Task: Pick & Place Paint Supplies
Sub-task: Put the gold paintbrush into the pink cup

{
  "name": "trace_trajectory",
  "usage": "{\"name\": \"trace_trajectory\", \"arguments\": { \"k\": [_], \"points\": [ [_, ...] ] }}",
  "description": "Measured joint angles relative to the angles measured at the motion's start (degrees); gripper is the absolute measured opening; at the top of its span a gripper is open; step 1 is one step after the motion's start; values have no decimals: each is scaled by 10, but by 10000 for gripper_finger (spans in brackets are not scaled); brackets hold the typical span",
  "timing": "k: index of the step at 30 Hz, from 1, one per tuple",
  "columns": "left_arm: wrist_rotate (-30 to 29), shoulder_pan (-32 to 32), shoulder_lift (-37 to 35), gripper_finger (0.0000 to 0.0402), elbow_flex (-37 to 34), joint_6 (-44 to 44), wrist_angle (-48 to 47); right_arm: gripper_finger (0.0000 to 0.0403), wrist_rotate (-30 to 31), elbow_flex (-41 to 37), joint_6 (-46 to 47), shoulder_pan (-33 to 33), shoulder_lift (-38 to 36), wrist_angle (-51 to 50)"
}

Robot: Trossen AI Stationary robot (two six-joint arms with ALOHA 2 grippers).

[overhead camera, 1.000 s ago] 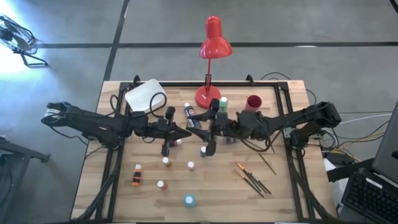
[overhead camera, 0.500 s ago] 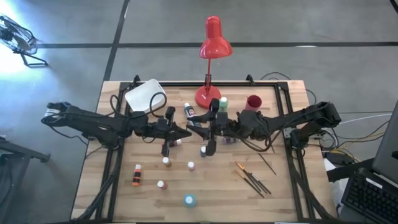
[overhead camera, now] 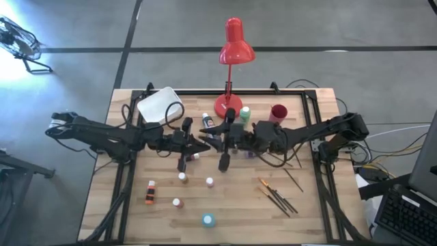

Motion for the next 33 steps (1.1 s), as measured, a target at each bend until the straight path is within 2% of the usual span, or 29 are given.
{"name": "trace_trajectory", "arguments": {
  "k": [2,4,11,15,20,24,27,30,33],
  "points": [
    [0,0,0,7,0,0,-1,27,0,0,-10,2,-2,-9],
    [0,0,0,7,0,3,-3,15,0,0,-10,3,-5,-24],
    [-2,0,0,12,0,11,-2,10,0,0,-1,5,-17,-50],
    [-23,0,-10,59,0,16,0,9,26,0,-2,13,-47,-100],
    [-43,0,-49,129,0,38,-19,9,136,0,2,50,-103,-229],
    [-67,0,-96,177,-1,48,-104,8,283,-7,48,95,-153,-371],
    [-105,0,-134,195,-18,30,-146,8,392,-31,127,124,-191,-478],
    [-121,0,-164,200,-70,16,-103,8,455,-77,208,131,-233,-539],
    [-125,0,-185,201,-142,11,-2,8,488,-134,224,118,-280,-536]
  ]
}}
